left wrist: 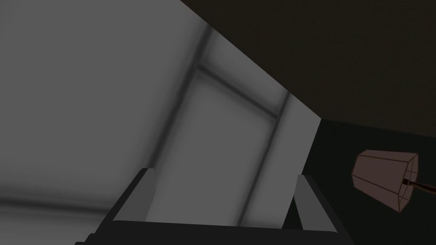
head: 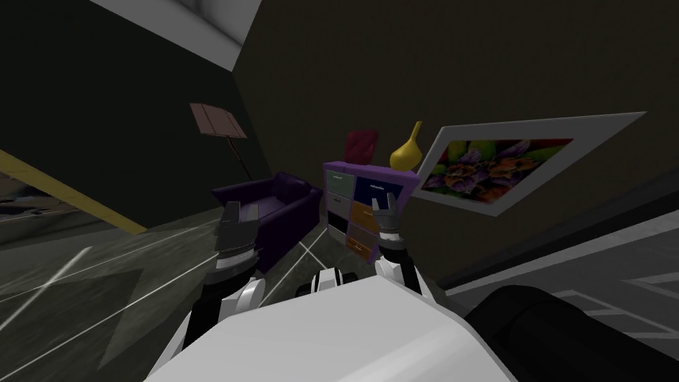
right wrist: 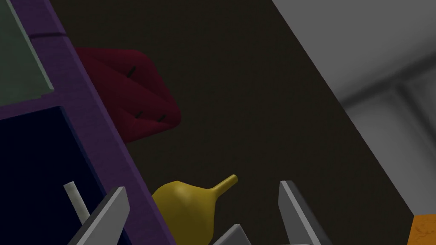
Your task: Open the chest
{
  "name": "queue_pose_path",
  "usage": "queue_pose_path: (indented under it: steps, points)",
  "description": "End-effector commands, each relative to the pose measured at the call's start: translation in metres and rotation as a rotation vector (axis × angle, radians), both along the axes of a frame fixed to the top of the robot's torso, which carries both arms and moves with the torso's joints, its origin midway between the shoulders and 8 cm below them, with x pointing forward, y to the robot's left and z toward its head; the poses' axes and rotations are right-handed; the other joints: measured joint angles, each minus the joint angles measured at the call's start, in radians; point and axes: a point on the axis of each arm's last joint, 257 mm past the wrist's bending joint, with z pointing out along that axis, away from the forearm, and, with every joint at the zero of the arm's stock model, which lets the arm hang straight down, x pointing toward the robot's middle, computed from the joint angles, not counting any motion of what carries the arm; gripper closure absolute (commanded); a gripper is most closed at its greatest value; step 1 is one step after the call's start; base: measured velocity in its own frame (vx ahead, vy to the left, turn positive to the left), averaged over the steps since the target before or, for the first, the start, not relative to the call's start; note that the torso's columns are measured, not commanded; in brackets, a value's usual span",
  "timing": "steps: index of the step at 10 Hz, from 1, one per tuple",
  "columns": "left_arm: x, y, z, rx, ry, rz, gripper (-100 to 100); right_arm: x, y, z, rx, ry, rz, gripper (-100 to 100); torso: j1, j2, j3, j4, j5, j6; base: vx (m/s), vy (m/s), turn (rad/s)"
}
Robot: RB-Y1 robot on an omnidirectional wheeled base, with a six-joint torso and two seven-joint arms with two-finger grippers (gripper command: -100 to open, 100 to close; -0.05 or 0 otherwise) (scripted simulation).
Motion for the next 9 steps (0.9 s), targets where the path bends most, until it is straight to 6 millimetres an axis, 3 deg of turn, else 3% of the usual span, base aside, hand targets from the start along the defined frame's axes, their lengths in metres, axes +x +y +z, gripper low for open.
queue_pose_path:
  steps: [1,2,4,5,6,7,8,9]
  points:
    - [0.000,0.000,0.000,0.000,0.000,0.000,0,0.019,0.004,-0.029,-0.062,0.109,0.005,-100,-0.001,0.000,0.000,0.000,0.000,0.001,-0.008,0.032,0.109]
    - [0.000,0.000,0.000,0.000,0.000,0.000,0,0.019,0.004,-0.029,-0.061,0.110,0.005,-100,-0.001,0.000,0.000,0.000,0.000,0.000,-0.005,0.021,0.053]
    - [0.000,0.000,0.000,0.000,0.000,0.000,0,0.039,0.008,-0.077,-0.146,0.258,0.002,-100,-0.001,0.000,0.000,0.000,0.000,0.000,-0.007,0.036,0.159]
    - [0.000,0.000,0.000,0.000,0.000,0.000,0,0.041,0.008,-0.081,-0.145,0.275,0.001,-100,0.000,0.001,0.000,0.000,0.000,0.000,-0.005,0.038,0.087]
    - [0.000,0.000,0.000,0.000,0.000,0.000,0,0.048,0.009,-0.107,-0.191,0.347,-0.004,-100,0.000,0.001,0.000,0.000,0.000,0.001,-0.005,0.044,0.180]
    - [0.000,0.000,0.000,0.000,0.000,0.000,0,0.050,0.008,-0.111,-0.190,0.368,-0.006,-100,-0.001,0.000,0.000,0.000,0.000,0.000,-0.005,0.031,0.067]
    - [0.000,0.000,0.000,0.000,0.000,0.000,0,0.055,0.008,-0.138,-0.239,0.436,-0.012,-100,-0.001,0.000,0.000,0.000,0.000,0.001,-0.006,0.038,0.174]
    - [0.000,0.000,0.000,0.000,0.000,0.000,0,0.058,0.006,-0.145,-0.238,0.466,-0.016,-100,-0.001,0.001,0.000,0.000,0.000,0.000,-0.004,0.032,0.077]
